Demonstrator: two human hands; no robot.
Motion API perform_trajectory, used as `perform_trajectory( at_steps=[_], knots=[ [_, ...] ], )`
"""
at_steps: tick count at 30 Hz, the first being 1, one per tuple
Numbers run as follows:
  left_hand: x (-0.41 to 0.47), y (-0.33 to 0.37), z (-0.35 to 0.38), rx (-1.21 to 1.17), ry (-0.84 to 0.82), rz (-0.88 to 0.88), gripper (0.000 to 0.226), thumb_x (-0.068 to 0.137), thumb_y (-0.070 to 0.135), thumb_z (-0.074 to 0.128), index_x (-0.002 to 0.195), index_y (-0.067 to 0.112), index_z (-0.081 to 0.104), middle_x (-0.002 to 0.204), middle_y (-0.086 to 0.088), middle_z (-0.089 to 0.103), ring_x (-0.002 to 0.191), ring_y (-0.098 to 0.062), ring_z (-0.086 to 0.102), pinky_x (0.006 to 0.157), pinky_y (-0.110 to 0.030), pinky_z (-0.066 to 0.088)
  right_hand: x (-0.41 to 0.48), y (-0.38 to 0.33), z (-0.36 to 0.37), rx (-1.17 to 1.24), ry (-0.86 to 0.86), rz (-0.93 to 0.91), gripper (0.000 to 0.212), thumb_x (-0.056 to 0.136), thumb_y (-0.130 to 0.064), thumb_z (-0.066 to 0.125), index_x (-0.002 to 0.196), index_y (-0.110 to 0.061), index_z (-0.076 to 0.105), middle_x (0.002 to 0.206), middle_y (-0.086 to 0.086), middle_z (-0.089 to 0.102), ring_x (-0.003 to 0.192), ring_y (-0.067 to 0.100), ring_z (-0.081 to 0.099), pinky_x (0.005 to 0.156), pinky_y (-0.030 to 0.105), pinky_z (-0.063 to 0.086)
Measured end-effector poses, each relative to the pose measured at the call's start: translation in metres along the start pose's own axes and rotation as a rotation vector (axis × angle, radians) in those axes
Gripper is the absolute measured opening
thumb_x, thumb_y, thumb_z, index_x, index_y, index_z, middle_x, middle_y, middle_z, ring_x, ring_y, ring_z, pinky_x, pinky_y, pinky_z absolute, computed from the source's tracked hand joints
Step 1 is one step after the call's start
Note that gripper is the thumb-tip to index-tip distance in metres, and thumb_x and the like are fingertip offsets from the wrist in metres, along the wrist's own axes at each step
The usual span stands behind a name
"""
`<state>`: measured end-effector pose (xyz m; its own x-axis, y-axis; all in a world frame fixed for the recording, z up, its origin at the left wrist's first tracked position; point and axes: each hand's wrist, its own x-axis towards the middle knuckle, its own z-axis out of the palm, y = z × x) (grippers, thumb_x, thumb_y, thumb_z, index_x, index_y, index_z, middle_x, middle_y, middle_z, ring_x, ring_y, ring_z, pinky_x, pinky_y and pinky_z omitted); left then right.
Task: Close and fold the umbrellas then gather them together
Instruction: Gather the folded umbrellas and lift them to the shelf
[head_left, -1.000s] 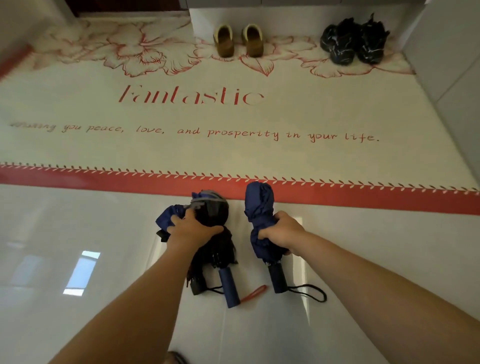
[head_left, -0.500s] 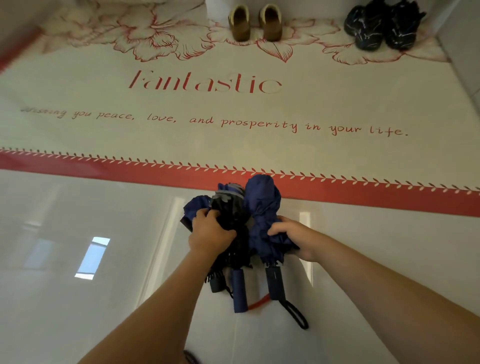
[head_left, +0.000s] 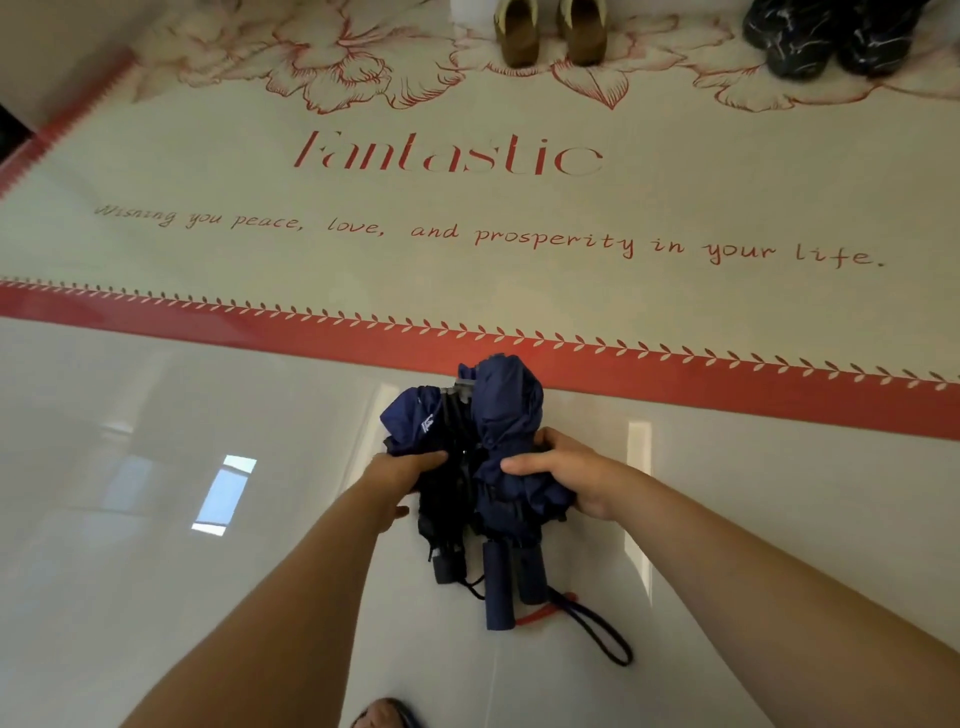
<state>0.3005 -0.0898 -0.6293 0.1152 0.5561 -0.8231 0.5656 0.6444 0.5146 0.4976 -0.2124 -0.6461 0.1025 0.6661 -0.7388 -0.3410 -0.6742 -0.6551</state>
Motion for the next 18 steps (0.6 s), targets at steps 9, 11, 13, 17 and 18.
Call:
perform_trajectory(
  at_steps=[9,11,13,17,18],
  knots=[
    [0.014,0.006,0.04,-0.175,-0.125,0.111,0.042,0.083,0.034,0.068,0.124,0.023,0.065,0.112,-0.004,0.075,0.105,-0.027,0.07,0.085,-0.04,0.055,0.021,0.0,-0.022,0.044,-0.146,-0.049,0.084,0.056,-0.024,0.087,0.133,-0.016,0.057,0.118,0.008,0.073,0.105,0.028,0.072,0.094,0.043,0.057],
    [0.007,0.007,0.042,-0.258,-0.22,0.09,0.04,0.088,0.032,0.063,0.125,0.018,0.066,0.118,-0.009,0.072,0.111,-0.029,0.068,0.099,-0.044,0.05,0.018,0.001,-0.028,0.101,-0.146,-0.042,0.066,0.068,-0.021,0.081,0.13,-0.014,0.06,0.115,0.01,0.075,0.103,0.029,0.072,0.089,0.039,0.058],
    [-0.004,0.013,0.045,-0.308,-0.295,0.073,0.042,0.089,0.03,0.06,0.127,0.015,0.065,0.122,-0.011,0.07,0.115,-0.031,0.065,0.104,-0.045,0.047,0.01,0.0,-0.035,0.139,-0.126,-0.034,0.062,0.071,-0.023,0.079,0.13,-0.013,0.062,0.115,0.01,0.075,0.104,0.03,0.072,0.094,0.042,0.057],
    [-0.043,0.034,0.063,-0.296,-0.382,0.064,0.045,0.091,0.032,0.062,0.133,0.017,0.061,0.126,-0.009,0.068,0.116,-0.027,0.065,0.099,-0.041,0.048,-0.021,-0.016,-0.037,0.12,-0.046,-0.077,0.069,0.065,-0.026,0.078,0.131,-0.015,0.06,0.117,0.007,0.074,0.105,0.026,0.072,0.098,0.041,0.055],
    [-0.057,0.041,0.069,-0.302,-0.384,0.062,0.044,0.091,0.032,0.062,0.133,0.017,0.061,0.126,-0.009,0.069,0.115,-0.027,0.066,0.097,-0.041,0.049,-0.033,-0.023,-0.036,0.129,-0.015,-0.088,0.073,0.064,-0.028,0.079,0.132,-0.015,0.059,0.119,0.008,0.073,0.106,0.026,0.071,0.099,0.041,0.055]
  ],
)
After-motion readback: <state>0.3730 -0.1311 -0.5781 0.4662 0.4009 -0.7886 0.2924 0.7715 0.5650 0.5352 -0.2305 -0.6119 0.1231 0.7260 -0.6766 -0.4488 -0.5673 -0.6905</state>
